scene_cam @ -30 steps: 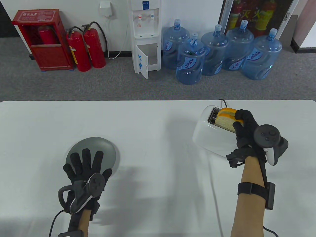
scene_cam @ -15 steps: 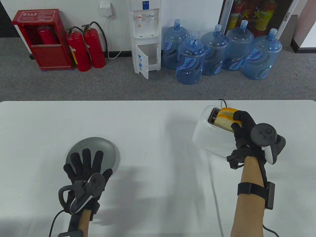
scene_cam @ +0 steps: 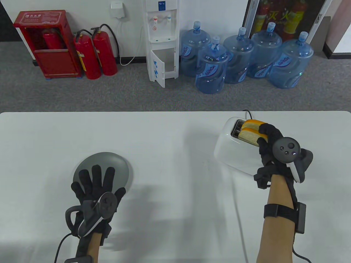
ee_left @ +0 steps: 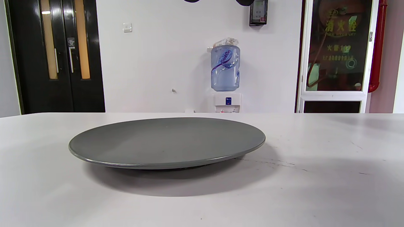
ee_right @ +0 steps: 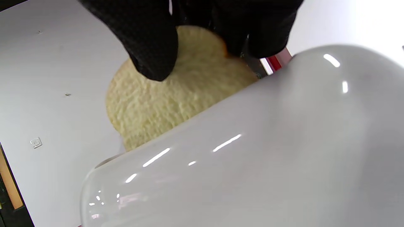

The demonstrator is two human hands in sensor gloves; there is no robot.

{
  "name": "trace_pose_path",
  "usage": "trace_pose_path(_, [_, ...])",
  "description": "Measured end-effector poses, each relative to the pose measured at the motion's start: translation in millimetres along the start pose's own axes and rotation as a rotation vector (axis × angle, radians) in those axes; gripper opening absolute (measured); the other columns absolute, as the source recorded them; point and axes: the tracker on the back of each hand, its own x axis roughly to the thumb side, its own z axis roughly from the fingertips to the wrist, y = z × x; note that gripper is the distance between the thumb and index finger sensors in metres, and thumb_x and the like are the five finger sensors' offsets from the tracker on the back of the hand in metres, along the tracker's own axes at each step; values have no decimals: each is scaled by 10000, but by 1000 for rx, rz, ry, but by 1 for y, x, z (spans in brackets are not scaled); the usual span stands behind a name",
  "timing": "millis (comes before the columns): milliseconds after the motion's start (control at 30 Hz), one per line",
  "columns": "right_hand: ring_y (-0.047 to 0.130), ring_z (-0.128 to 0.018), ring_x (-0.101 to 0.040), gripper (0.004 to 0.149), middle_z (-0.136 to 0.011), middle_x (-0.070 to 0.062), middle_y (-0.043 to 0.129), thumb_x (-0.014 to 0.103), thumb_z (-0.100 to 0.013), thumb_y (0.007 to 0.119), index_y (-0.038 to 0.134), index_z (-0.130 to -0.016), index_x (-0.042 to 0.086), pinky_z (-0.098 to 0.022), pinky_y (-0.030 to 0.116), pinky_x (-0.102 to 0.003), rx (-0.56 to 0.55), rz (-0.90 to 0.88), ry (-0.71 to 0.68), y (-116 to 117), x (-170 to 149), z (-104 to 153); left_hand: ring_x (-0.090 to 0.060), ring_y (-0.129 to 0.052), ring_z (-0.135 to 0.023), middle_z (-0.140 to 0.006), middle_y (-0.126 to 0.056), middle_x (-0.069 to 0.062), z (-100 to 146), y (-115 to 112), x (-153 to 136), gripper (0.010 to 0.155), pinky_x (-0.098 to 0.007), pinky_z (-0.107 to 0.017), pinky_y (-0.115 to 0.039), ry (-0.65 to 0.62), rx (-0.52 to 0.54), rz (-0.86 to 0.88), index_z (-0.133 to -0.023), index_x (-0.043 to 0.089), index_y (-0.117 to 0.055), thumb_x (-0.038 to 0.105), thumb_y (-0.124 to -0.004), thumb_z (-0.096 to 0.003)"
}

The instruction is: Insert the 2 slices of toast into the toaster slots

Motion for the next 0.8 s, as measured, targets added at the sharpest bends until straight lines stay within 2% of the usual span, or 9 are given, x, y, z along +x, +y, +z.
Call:
trace_pose_path(200, [833,-1036,-281,487,-1140,-7,739,303,-630,814,657,-1091,324,-794,635,-601,-7,61,-26,-8,8,4,-480,-139,-1140,-1280,-210,-77,0,0,1,755,-667,-776,-231,-7,3,-1,-1201,402,-299,707,-507,-542])
trace_pose_path(433, [753,-1100,-316,542,-1211,-49,668,346,-649,789,607,-1158,308,-819,584,-609,82,134,-35,-22,20,7,-481,-140,-1139,-1280,-210,-78,2,2,5,755,-668,-776,-231,-25,15,2,-1201,402,-296,707,-506,-543])
trace_pose_path(633, [701,-1130,-325,567,-1238,-38,624,398,-656,785,569,-1175,327,-829,565,-618,46,148,-48,-42,38,13,-481,-140,-1139,-1280,-210,-76,5,3,11,755,-666,-776,-232,-46,17,5,-1199,403,-297,708,-507,-542])
trace_pose_path(800, [611,-1170,-350,638,-1284,-40,539,499,-656,754,485,-1212,343,-839,530,-636,6,135,-64,-62,53,21,-480,-139,-1139,-1280,-208,-77,8,5,15,755,-667,-776,-232,-66,26,11,-1200,404,-296,708,-507,-542])
